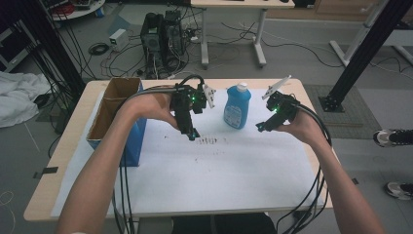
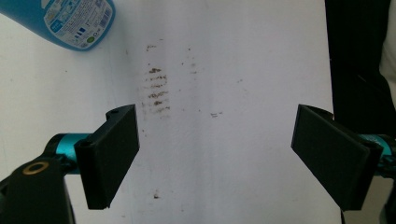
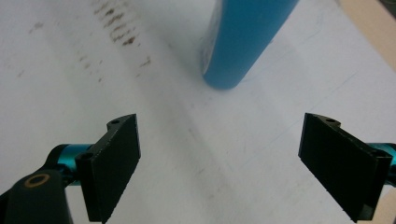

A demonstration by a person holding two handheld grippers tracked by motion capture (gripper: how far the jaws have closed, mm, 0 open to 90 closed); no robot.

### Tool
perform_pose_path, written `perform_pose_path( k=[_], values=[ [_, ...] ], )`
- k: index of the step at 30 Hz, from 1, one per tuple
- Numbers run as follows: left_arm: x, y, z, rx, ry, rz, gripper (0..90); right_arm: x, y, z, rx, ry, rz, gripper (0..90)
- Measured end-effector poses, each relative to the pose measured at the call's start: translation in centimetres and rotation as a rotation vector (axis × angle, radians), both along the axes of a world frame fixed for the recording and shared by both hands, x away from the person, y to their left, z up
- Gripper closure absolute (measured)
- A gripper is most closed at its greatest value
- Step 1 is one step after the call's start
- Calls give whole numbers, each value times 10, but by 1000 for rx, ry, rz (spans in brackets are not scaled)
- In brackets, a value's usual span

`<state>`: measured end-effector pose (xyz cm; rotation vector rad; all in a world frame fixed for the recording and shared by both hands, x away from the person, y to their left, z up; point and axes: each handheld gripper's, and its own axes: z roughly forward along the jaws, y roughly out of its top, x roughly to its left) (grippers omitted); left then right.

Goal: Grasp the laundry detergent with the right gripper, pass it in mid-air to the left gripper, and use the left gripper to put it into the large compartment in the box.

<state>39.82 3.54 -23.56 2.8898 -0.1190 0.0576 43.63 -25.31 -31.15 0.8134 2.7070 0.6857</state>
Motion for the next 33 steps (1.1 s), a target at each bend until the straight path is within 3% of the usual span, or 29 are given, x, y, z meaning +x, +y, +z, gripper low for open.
perform_pose_path(
  k=[1, 2, 12, 24, 33],
  values=[
    [0, 0, 0, -4, 0, 3, 153, 4, -2, 0, 24, -26, 2, 119],
    [-1, 1, 0, -3, 2, 6, 153, 9, -1, 1, 79, -44, -29, 119],
    [-2, 4, -2, -7, 2, 3, 153, 21, 11, -13, 183, -66, -77, 119],
    [-1, 9, -6, -16, 8, 2, 153, 38, 25, -31, 223, -71, -102, 119],
    [-1, 9, -7, -24, 8, 6, 153, 45, 33, -40, 205, -107, -98, 119]
  ],
)
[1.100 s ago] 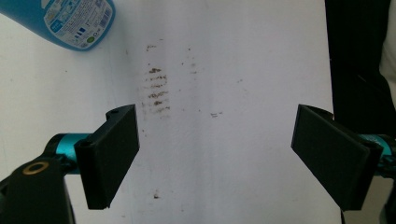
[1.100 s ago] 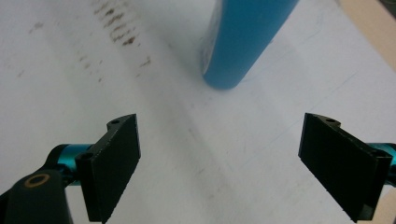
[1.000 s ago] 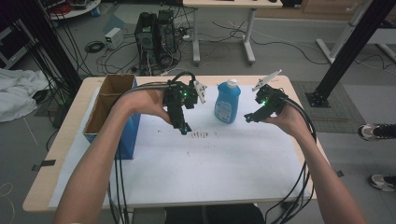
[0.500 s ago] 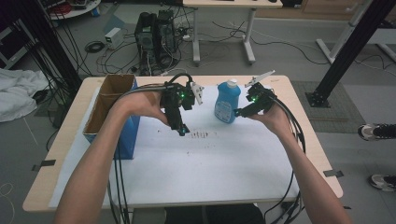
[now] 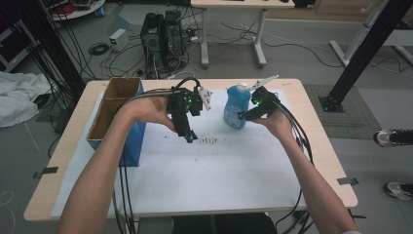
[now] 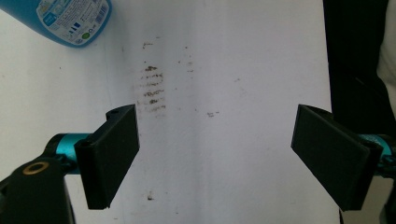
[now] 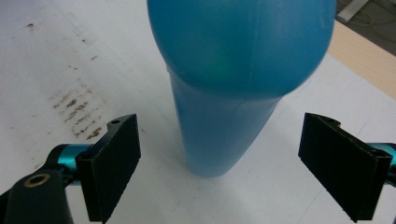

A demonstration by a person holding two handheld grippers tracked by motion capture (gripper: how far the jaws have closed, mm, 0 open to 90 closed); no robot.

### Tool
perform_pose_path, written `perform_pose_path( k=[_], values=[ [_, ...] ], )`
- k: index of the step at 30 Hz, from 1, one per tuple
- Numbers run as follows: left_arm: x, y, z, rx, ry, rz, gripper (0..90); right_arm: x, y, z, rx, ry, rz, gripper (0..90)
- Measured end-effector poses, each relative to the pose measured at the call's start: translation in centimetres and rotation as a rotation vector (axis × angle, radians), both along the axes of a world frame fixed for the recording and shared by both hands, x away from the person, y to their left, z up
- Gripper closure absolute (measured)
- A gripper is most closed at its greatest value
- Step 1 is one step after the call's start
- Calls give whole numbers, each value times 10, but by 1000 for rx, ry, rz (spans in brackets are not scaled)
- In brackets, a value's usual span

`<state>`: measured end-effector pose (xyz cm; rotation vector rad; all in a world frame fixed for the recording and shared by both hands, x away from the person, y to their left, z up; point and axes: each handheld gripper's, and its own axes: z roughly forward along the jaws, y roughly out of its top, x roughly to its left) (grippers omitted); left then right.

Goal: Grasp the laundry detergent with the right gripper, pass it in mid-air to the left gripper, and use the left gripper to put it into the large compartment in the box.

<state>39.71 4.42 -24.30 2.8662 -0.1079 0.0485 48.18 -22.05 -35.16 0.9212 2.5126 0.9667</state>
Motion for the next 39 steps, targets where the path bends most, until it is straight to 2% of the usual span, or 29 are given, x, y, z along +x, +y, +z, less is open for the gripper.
perform_pose_path(
  k=[4, 8, 9, 10, 12, 13, 14, 32, 34, 38, 39],
  values=[
    [0, 1, 0, -2, 2, 2, 153, 1, 4, 0, 11, -27, 1, 119],
    [0, 1, 1, 4, 2, -1, 153, 4, 6, -4, 29, -10, 6, 120],
    [-1, 2, 0, -7, 4, 0, 153, 4, 6, -4, 29, -10, 6, 120],
    [0, 1, 1, 5, 2, -3, 153, 5, 5, -5, 30, -13, 9, 120],
    [0, 2, 0, -5, 3, -2, 153, 7, 6, -6, 37, -2, 7, 120],
    [1, 1, 1, 11, -3, -14, 153, 8, 5, -7, 34, -2, 16, 120],
    [-1, 2, 0, -5, 5, 5, 153, 8, 6, -8, 43, 11, 7, 120],
    [1, 4, -5, -13, 15, 8, 153, 14, 10, -15, 63, 4, 6, 126],
    [1, 4, -6, -18, 18, 13, 153, 15, 10, -16, 65, 17, -7, 164],
    [1, 4, -6, -16, 18, 12, 153, 15, 10, -16, 71, 14, -7, 168],
    [1, 4, -6, -16, 18, 10, 153, 16, 9, -16, 73, 2, 14, 168]
  ],
)
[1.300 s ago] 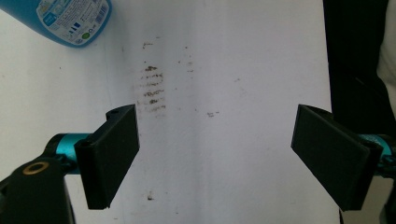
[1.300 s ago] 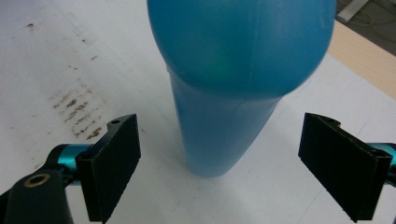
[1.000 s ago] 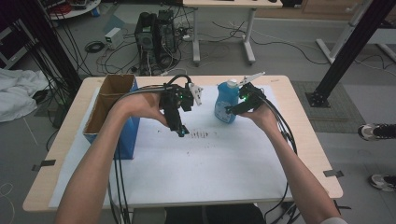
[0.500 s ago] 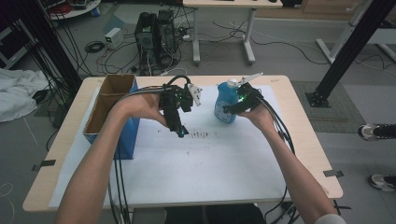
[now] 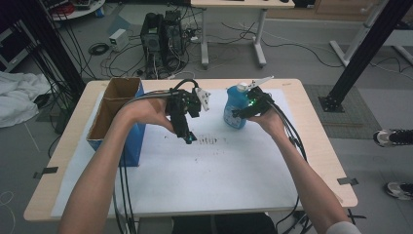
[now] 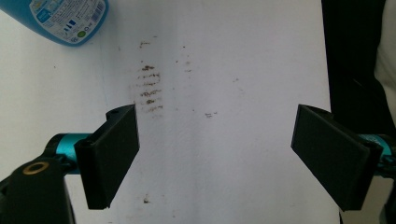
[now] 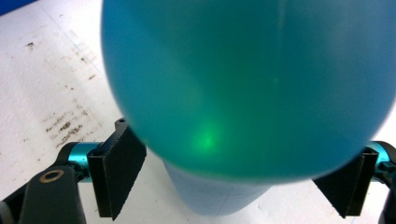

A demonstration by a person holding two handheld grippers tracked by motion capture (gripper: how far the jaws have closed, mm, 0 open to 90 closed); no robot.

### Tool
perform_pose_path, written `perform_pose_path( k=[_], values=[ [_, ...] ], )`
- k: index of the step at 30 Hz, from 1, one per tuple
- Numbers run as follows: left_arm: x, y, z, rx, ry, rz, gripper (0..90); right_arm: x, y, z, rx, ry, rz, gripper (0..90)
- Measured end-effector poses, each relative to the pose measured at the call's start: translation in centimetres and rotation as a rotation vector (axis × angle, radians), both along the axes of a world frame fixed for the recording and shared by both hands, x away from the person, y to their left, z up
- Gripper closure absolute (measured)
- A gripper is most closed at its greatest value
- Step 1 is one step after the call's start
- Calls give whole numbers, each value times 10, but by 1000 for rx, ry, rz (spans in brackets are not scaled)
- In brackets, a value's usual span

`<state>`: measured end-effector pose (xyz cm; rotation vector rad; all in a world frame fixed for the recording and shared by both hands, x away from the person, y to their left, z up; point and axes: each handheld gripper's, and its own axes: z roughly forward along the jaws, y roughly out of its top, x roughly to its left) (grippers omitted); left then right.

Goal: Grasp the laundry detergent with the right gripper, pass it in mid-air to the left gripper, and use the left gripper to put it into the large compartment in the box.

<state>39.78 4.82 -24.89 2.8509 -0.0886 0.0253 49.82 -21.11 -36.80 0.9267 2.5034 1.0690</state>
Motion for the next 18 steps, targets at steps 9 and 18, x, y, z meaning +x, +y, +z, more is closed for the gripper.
perform_pose_path(
  k=[9, 18],
  values=[
    [1, 1, -3, 0, 4, -2, 153, 0, 1, -2, -3, 13, -2, 220],
    [2, 2, -5, -6, 8, 1, 153, 2, 1, -2, 7, -8, -6, 240]
  ],
)
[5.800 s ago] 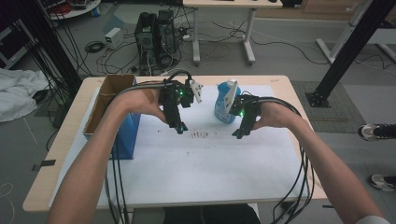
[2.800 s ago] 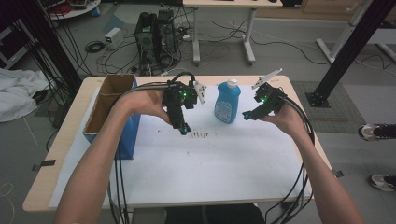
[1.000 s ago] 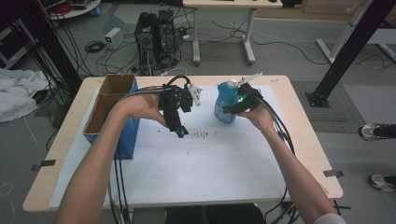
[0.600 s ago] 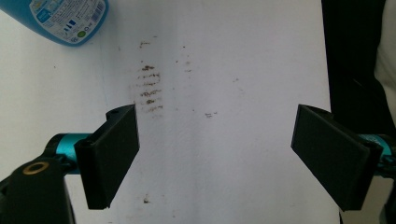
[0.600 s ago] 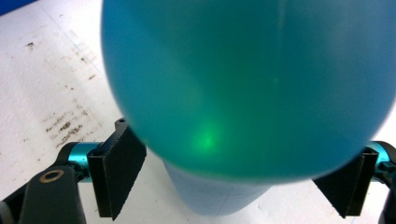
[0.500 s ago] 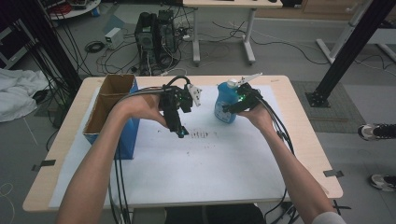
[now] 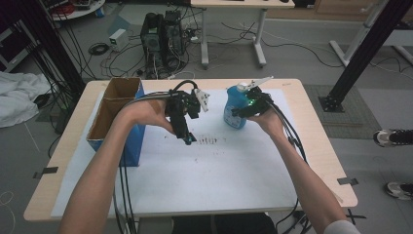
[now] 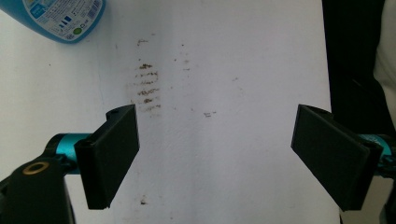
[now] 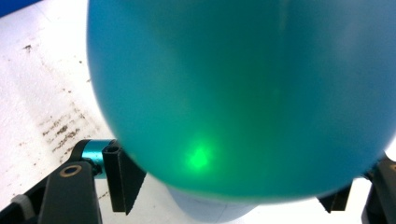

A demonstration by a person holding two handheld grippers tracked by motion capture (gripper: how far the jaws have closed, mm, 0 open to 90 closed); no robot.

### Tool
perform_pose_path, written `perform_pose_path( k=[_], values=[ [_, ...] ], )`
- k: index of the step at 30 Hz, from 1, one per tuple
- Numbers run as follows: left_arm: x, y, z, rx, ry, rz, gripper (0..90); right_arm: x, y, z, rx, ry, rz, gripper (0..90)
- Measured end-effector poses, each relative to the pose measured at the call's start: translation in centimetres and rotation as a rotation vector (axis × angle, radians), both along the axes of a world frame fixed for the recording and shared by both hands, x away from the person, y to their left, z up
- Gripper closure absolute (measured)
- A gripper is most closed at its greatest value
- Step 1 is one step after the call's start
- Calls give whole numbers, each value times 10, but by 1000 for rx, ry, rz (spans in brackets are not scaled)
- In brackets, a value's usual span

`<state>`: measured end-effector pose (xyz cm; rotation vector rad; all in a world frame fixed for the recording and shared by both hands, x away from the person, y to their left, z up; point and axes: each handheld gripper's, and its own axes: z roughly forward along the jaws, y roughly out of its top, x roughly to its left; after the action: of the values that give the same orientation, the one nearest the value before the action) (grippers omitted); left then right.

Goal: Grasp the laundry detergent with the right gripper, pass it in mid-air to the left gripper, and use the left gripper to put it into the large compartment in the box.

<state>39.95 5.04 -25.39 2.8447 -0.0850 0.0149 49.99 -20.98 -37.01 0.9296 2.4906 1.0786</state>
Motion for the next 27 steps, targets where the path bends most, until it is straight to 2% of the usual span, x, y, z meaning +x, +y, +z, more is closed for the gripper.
perform_pose_path(
  k=[2, 7, 8, 11, 14, 15, 18, 19, 23, 27],
  values=[
    [0, 0, 0, 2, 0, -1, 153, -1, 0, 1, 4, 9, -18, 248],
    [0, 1, -1, 0, 0, 1, 153, -1, 0, 0, 3, -1, -12, 262],
    [-1, 1, -2, -8, 6, 17, 153, 0, 0, 0, 7, -6, -11, 263],
    [0, 1, -2, 1, 0, 2, 153, 0, 1, 1, 7, -7, -12, 278],
    [-2, 2, -3, -12, 10, 20, 153, -1, 1, 1, 13, -2, -21, 308],
    [-2, 2, -3, -10, 8, 20, 153, 0, 1, 1, 15, -11, -10, 313],
    [-1, 2, -2, 2, 3, 8, 153, -2, 2, 1, 16, -9, -23, 319],
    [-2, 2, -2, -9, 8, 20, 153, -2, 2, 1, 17, -9, -24, 323],
    [-1, 2, -2, -3, 6, 11, 153, -1, 2, 1, 21, -9, -27, 333],
    [-2, 1, -3, -8, 7, 19, 153, -1, 2, 1, 27, -7, -24, 385]
  ],
)
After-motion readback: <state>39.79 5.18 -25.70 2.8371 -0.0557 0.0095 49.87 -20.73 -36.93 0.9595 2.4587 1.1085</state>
